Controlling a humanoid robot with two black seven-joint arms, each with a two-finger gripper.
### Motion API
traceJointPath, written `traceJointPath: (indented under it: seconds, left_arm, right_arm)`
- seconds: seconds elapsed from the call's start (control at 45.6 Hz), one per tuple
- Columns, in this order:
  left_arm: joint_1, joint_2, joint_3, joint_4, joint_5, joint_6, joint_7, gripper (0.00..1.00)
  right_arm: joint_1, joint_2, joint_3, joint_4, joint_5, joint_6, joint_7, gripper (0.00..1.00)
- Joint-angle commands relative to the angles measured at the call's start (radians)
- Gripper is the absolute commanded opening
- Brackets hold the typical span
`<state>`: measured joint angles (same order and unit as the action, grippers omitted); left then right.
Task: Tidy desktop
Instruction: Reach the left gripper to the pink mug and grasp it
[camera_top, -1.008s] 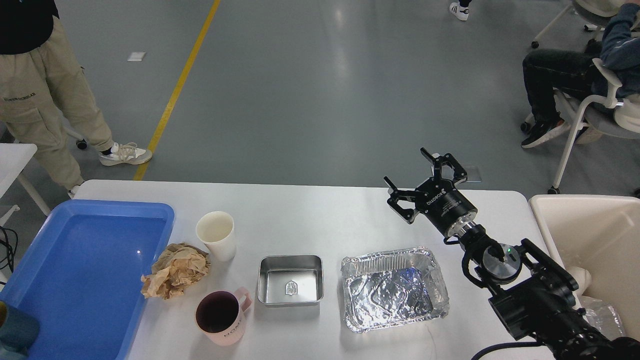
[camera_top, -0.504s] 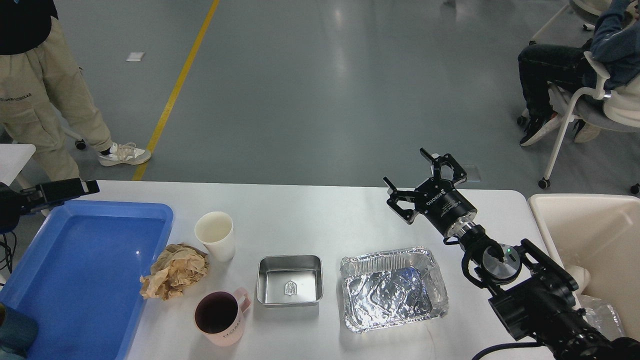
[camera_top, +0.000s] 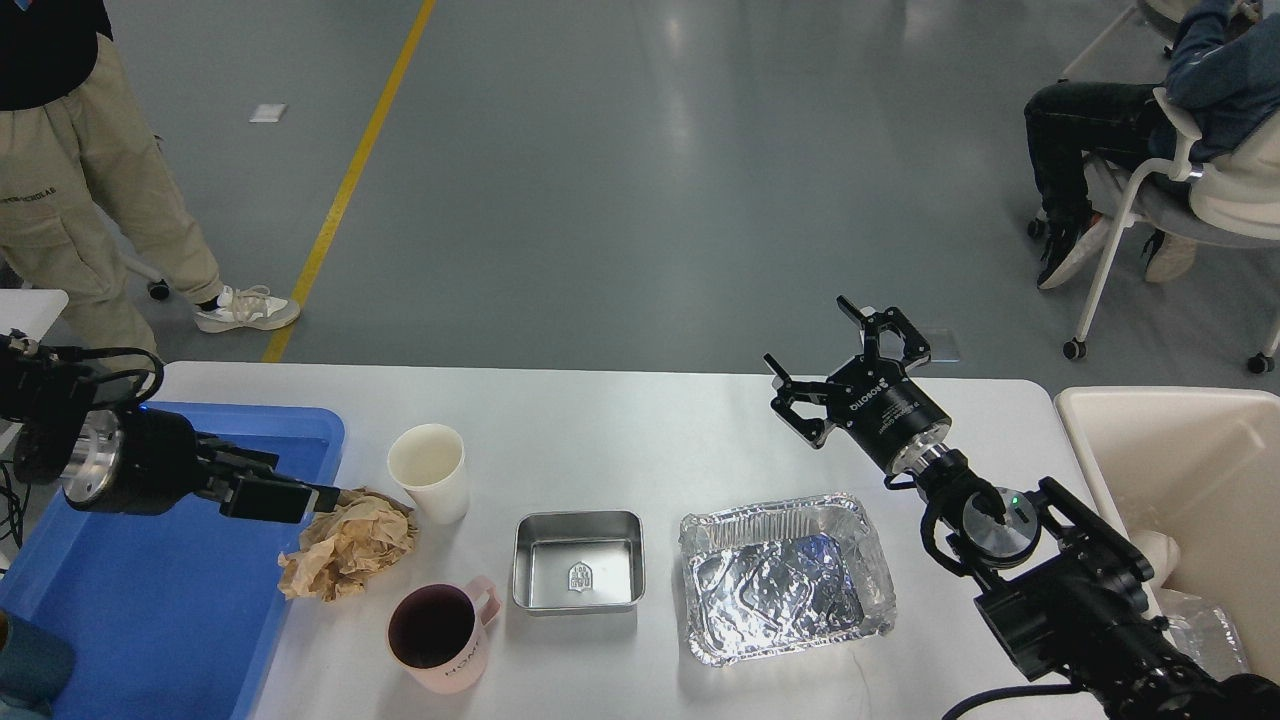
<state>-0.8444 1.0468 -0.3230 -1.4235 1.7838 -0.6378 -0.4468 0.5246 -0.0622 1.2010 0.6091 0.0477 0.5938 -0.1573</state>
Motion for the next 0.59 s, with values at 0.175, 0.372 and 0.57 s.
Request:
traceJointPath:
  seconds: [0.175, 0.372, 0.57]
  left_arm:
    - [-0.163, -0.071, 0.226, -0.023, 0.111, -0.010, -0.016, 0.97]
    - [-0.166, -0.123, 0.255, -0.022, 0.177, -0.014, -0.015, 0.97]
    - [-0.166, -0.192, 0.282, -0.015, 0.229, -0.031, -0.012, 0.97]
  right_arm:
    - [-0.003, -0.004, 0.002, 0.014, 0.000, 0.000, 0.001, 1.00]
    - [-0.003, 0.001, 0.002, 0.015, 0.000, 0.000, 0.001, 1.00]
    - [-0.003, -0.004, 0.005, 0.015, 0.000, 0.001, 0.001, 1.00]
